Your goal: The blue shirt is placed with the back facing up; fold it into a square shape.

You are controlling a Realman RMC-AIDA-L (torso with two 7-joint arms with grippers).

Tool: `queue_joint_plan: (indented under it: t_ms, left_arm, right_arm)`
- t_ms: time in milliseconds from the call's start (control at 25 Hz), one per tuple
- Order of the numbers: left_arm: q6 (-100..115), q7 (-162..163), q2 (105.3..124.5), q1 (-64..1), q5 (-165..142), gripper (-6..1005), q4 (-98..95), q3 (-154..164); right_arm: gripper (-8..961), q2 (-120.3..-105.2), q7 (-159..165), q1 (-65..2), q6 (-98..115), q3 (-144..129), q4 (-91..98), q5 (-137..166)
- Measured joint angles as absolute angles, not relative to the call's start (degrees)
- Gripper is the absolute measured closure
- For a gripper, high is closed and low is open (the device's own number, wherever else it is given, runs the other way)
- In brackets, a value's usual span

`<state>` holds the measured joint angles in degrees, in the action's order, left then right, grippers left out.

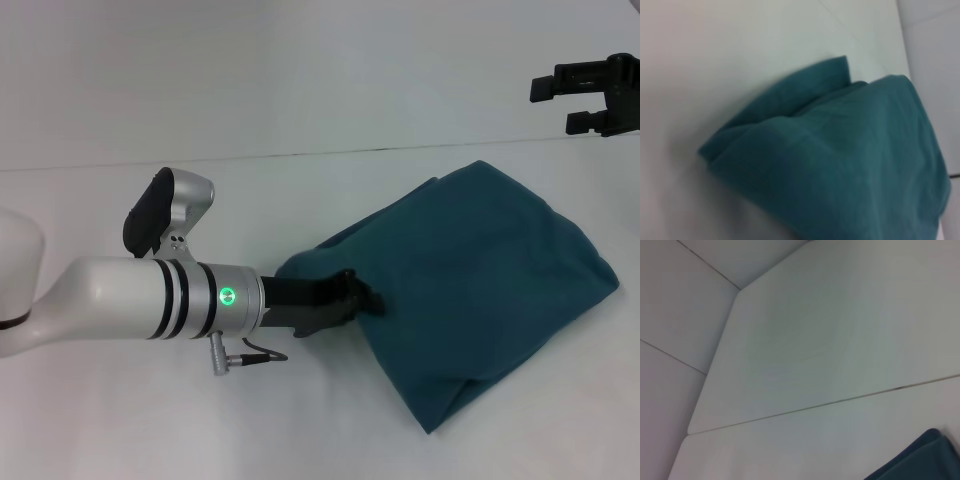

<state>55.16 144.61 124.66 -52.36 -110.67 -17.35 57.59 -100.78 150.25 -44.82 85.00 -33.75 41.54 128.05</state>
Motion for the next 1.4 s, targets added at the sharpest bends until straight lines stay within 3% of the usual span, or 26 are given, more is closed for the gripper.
queue_joint_plan:
  t_ms: [400, 600, 880, 1400]
  left_arm:
    - [68.6, 147.4, 123.12, -41.8, -113.9, 934, -30.4, 59.1]
    - [71.3, 149.0, 119.35, -40.7, -121.9, 934, -33.9, 57.0]
    - [71.2, 147.8, 116.84, -43.0, -133.0, 928, -37.1, 50.9]
    - [69.4, 139.8, 116.59, -46.0, -135.3, 843, -37.2, 52.3]
  right_arm:
    - [18, -100.74, 150.9, -44.5, 85.3, -33.5, 41.5, 128.1]
    - [18, -100.96, 150.9, -44.5, 85.8, -33.4, 41.5, 128.1]
    - [18, -101.07, 150.8, -44.4, 86.2, -33.4, 41.5, 128.1]
    - [19, -101.26, 150.4, -44.7, 86.3, -33.6, 40.9, 128.1]
